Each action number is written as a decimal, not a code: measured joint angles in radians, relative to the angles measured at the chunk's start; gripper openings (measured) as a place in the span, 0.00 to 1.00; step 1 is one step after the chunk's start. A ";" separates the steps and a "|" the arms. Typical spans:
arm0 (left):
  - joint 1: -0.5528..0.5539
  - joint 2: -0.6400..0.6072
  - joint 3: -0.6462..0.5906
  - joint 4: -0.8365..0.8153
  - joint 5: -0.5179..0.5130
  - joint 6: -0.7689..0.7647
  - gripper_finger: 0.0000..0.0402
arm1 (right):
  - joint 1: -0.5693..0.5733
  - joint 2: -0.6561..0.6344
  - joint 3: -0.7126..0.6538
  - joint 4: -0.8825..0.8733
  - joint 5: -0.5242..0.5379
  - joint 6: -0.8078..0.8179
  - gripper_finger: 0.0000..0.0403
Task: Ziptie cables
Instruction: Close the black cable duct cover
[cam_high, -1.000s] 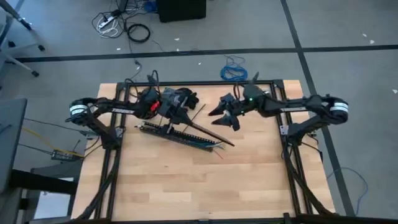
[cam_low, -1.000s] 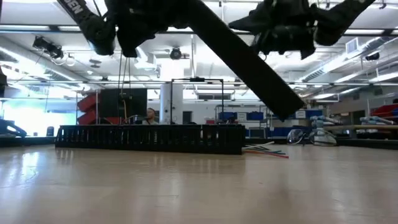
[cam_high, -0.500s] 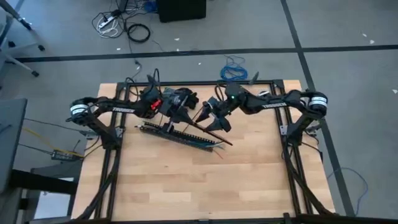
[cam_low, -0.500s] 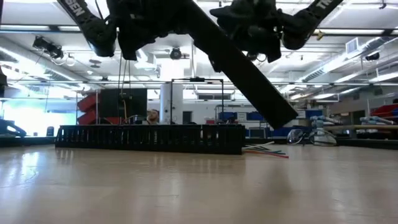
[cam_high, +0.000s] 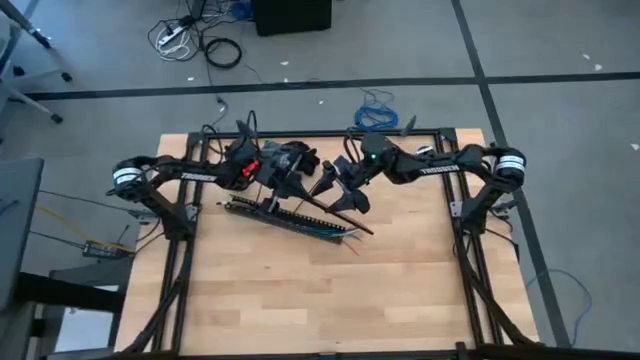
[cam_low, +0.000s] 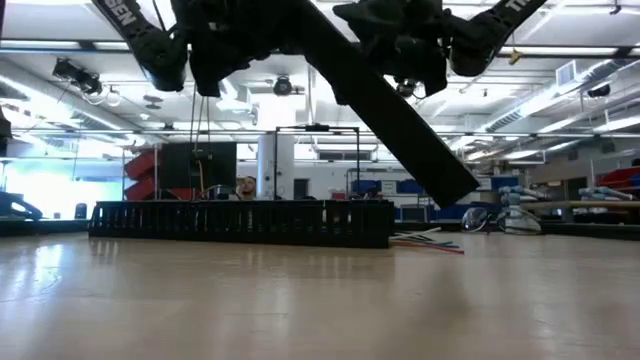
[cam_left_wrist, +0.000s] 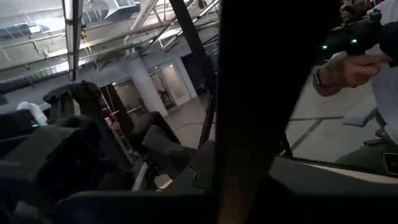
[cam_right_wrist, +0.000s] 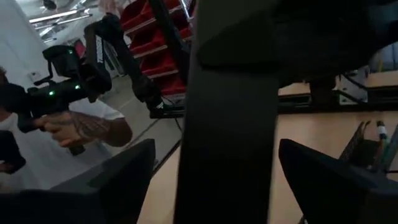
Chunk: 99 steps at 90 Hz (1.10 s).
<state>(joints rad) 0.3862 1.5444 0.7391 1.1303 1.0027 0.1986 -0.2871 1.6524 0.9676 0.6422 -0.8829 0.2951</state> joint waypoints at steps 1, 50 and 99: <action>0.000 0.000 0.000 0.000 -0.002 0.000 0.00 | 0.002 0.000 0.000 -0.002 0.001 0.000 0.84; -0.004 0.000 0.000 -0.001 0.002 -0.004 0.00 | 0.045 0.000 0.000 -0.034 0.015 0.015 0.79; -0.003 0.000 0.000 0.000 0.026 -0.019 0.00 | 0.056 0.000 0.000 -0.035 0.045 -0.009 0.76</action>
<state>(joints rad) 0.3832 1.5448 0.7391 1.1305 1.0290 0.1795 -0.2310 1.6527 0.9673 0.6072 -0.8383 0.2863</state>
